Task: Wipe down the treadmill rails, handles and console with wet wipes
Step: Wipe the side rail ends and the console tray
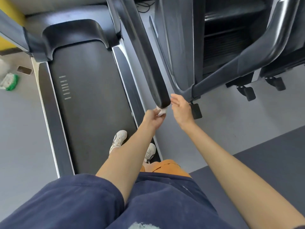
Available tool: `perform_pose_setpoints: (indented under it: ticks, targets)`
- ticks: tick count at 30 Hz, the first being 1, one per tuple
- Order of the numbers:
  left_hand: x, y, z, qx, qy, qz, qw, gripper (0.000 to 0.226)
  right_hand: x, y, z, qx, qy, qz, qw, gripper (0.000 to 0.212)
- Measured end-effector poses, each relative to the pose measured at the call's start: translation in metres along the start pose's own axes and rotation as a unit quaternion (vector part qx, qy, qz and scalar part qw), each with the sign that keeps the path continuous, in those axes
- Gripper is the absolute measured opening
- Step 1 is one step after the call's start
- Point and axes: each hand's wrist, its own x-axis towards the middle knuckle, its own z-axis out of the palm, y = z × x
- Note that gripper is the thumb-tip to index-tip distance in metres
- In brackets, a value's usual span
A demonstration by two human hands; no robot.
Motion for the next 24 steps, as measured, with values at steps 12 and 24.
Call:
perform_pose_setpoints:
  ticks: [12,24]
  targets:
    - [-0.043,-0.011,-0.005,0.078,-0.04,-0.024,0.996,0.036,0.01,0.008,0.001,0.044,0.064,0.023,0.997,0.042]
    - [-0.084,0.055,0.13,0.537,-0.122,0.174,0.817,0.033,0.043,-0.075,-0.057,0.196,0.013,0.062,0.979,0.024]
